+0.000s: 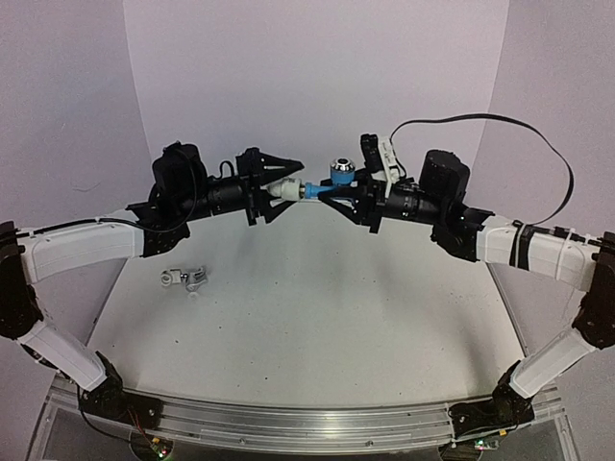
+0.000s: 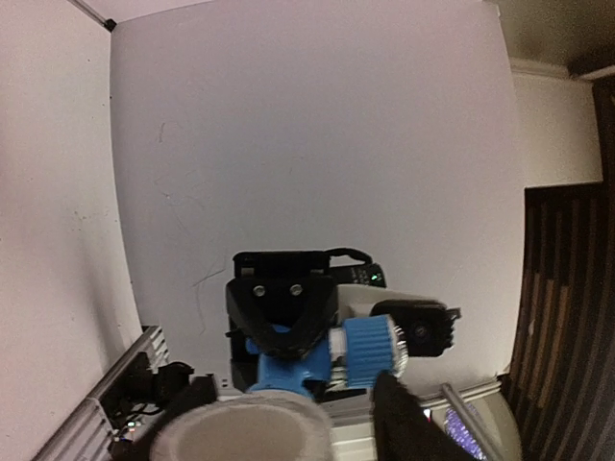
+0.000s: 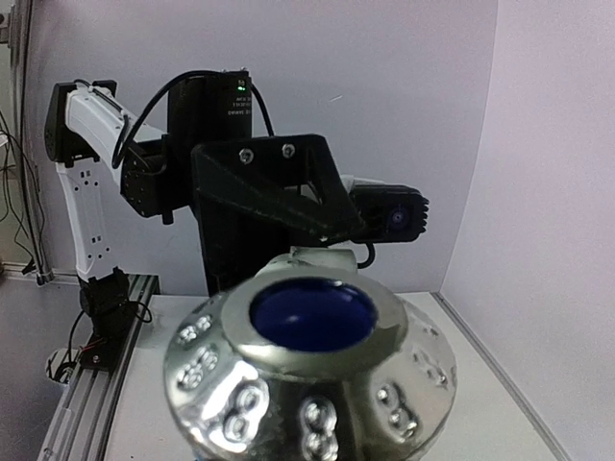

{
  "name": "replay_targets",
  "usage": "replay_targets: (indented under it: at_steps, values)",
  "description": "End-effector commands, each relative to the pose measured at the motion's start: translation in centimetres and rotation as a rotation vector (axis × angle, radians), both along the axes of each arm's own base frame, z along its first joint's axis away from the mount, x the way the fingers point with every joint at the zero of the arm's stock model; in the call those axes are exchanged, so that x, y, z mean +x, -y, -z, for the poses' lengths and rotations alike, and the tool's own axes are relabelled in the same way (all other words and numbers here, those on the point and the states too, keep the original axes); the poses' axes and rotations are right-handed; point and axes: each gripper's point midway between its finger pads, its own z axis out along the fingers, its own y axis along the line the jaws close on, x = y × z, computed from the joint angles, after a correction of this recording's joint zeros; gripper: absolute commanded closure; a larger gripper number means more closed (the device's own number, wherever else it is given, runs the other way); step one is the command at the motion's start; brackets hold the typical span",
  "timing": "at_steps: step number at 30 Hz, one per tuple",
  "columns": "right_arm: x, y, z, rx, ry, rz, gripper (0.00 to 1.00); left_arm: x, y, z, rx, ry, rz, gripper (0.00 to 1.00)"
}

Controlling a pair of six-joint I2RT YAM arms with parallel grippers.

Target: Install the water faucets

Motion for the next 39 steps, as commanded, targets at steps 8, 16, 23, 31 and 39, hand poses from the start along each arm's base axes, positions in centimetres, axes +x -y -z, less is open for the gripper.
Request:
replay_targets:
  at_steps: [8,16,23,31,39]
  values:
    - [1.0,-0.7,-4.3,0.179,-0.671,-0.108,1.0,-4.9,0.5,-6.3,0.036,0.993,0.098,1.0]
    - [1.0,-0.9,-7.2,0.45,-1.714,-0.554,0.87,-1.1,-2.3,-9.8,0.324,1.81,-0.059,1.0]
    - [-1.0,1.9,-4.1,0.28,-1.184,-0.384,0.02,5.1,-7.1,-11.5,0.388,1.006,-0.391,1.0]
    - [-0.9,1.5,2.3,-0.115,0.126,0.218,0.02,2.0,-6.7,-7.2,0.134,0.259,-0.067,1.0]
    - [2.5,-2.5,-2.0,0.003,0.092,0.192,0.02,0.9,-7.2,-5.8,0.14,0.22,-0.057,1.0]
